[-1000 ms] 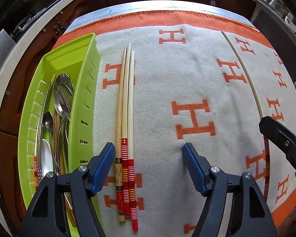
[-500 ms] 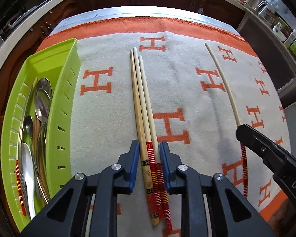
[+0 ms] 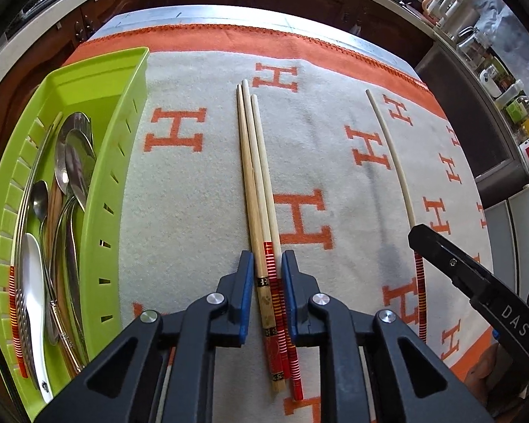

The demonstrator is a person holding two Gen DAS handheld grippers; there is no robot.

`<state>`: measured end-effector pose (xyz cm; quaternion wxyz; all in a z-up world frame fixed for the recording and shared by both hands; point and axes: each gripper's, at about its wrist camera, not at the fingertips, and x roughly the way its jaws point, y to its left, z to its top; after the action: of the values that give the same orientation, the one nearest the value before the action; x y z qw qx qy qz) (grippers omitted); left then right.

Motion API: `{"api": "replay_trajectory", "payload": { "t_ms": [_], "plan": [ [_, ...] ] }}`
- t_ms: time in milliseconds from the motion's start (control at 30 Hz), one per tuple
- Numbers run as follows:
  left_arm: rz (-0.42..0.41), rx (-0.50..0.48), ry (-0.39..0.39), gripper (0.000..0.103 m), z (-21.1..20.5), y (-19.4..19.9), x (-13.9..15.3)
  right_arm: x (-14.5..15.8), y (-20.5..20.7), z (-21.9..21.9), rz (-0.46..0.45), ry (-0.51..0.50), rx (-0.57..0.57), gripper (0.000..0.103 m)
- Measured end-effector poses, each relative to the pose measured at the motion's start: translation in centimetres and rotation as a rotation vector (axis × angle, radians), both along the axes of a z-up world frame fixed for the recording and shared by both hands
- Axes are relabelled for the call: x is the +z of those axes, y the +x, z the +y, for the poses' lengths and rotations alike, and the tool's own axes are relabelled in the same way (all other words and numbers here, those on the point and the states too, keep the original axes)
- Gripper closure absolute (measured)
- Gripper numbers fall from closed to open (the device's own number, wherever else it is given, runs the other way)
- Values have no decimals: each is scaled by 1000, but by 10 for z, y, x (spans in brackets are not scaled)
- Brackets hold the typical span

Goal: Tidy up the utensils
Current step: 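Grasp another red-banded chopstick with the left tool while the right tool holds its chopstick, then lower the chopstick into the green tray with the left tool while the right tool places its chopstick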

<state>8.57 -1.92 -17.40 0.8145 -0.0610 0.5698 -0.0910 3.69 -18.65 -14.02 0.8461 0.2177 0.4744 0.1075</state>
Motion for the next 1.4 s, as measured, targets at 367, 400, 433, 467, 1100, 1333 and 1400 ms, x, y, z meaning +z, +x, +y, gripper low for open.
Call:
{"api": "replay_trajectory", "payload": {
  "t_ms": [367,400,433,467,1100,1333,1400],
  "plan": [
    [-22,18,31,99,11,-10,4,1,-1,1,-2,2,8,97],
    [-27,19,30,99,12,-11,6,3,-2,3,-6,3,13,97],
    [-34,20,29,99,13,-12,9,4,-3,5,-10,2,19,97],
    [-41,20,25,99,15,-14,13,7,-4,7,-16,5,25,97],
    [-172,163,106,99,139,-50,69,47,-1,140,3,48,328,97],
    [-130,180,89,98,170,-48,51,39,6,187,74,53,365,97],
    [-121,179,82,98,173,-48,46,35,7,195,93,53,368,97]
  ]
}}
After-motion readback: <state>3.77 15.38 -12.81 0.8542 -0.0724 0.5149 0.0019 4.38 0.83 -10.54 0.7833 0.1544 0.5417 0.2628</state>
